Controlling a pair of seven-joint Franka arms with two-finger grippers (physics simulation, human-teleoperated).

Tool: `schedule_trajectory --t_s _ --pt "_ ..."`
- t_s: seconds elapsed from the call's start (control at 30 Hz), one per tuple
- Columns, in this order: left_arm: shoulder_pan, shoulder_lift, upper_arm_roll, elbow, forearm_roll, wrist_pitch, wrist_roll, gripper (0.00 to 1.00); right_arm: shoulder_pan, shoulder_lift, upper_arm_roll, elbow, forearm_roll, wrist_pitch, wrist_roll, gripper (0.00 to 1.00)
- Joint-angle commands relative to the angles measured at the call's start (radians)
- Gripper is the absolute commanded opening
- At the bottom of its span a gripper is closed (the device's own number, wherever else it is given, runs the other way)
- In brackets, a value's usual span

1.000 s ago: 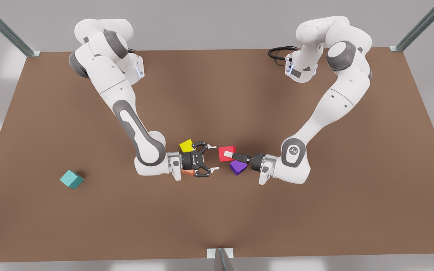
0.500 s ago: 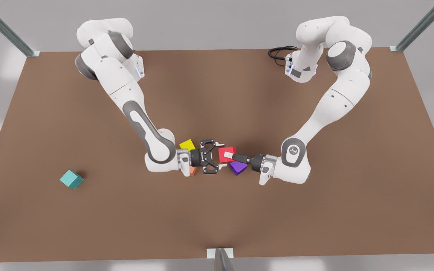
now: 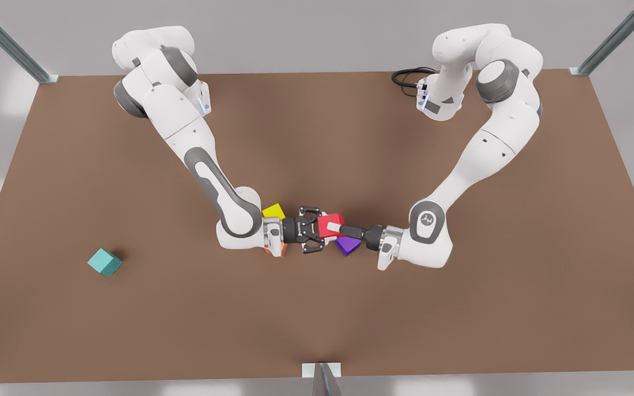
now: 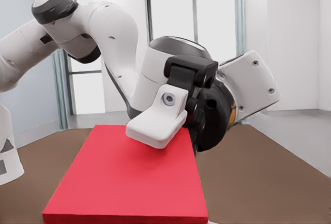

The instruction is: Pick up red wooden cube and pass to hand red wooden cube and place in blue wooden cube

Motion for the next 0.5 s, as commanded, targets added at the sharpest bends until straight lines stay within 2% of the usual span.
schedule_trajectory --t_s 0.0,0.13,0.17,0.2,0.23,0.27,0.3,0.33,0.37,0.4,0.47 --pt "0.017 -0.006 -0.001 0.000 0.013 -0.010 -0.013 1.00 -0.002 -0.001 0.000 0.000 0.007 0.006 -0.031 0.54" --pt "0.163 -0.035 -0.011 0.003 0.162 -0.149 -0.115 1.00 -0.032 -0.009 -0.012 0.000 -0.027 -0.009 -0.036 0.55" --pt "0.298 -0.043 -0.052 0.077 0.343 -0.351 -0.189 1.00 -0.094 -0.015 -0.015 0.011 -0.177 -0.017 -0.025 0.55" --pt "0.333 -0.044 -0.060 0.181 0.450 -0.493 -0.240 1.00 -0.149 -0.030 -0.016 0.011 -0.315 -0.037 -0.016 0.55" --pt "0.318 -0.095 -0.095 0.290 0.789 -0.615 -0.428 1.00 -0.230 -0.066 -0.023 0.014 -0.587 -0.057 0.056 0.55" --pt "0.274 -0.159 -0.150 0.295 1.152 -0.687 -0.664 1.00 -0.301 -0.104 -0.030 0.045 -0.881 -0.091 0.139 0.55" --pt "0.257 -0.159 -0.219 0.289 1.324 -0.828 -0.619 1.00 -0.333 -0.113 -0.049 0.081 -1.088 -0.123 0.177 0.55" --pt "0.325 -0.250 -0.369 0.111 1.489 -0.941 -0.589 1.00 -0.374 -0.138 -0.090 0.097 -1.335 -0.137 0.158 0.56" --pt "0.430 -0.324 -0.512 -0.119 1.576 -0.880 -0.747 1.00 -0.407 -0.152 -0.090 0.094 -1.460 -0.137 0.127 0.56" --pt "0.461 -0.314 -0.538 -0.169 1.687 -0.837 -0.781 1.00 -0.430 -0.158 -0.102 0.095 -1.533 -0.137 0.095 0.56" --pt "0.551 -0.291 -0.508 -0.133 1.854 -0.780 -0.610 1.00 -0.439 -0.185 -0.177 0.094 -1.615 -0.137 0.023 0.56"
